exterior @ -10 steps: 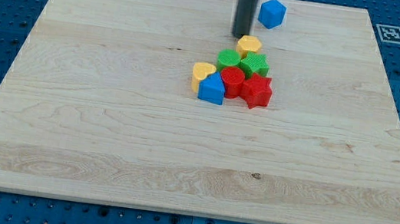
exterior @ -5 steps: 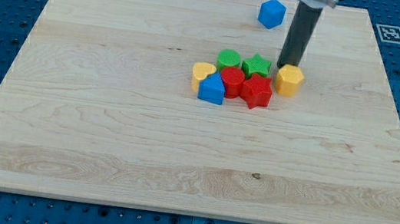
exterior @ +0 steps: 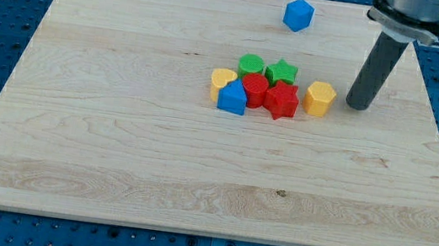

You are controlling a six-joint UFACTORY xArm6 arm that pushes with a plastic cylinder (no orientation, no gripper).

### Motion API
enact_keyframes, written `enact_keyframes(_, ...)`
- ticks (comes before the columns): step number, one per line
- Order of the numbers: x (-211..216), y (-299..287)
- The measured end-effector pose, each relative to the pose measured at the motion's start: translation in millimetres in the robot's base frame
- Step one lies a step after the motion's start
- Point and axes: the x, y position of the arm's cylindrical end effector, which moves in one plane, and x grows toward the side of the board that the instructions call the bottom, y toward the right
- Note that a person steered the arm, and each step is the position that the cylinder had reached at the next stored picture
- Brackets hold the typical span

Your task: Push the yellow hexagon into the stars

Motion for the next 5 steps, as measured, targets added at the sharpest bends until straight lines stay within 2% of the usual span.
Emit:
enact_keyframes(1, 23.2, -28.4)
enact_keyframes(2, 25.4, -54.5)
enact_keyframes(3, 23.6, -31.6)
enact_keyframes(4, 14.5, 40.2)
enact_keyframes(5, -6.5, 40.5)
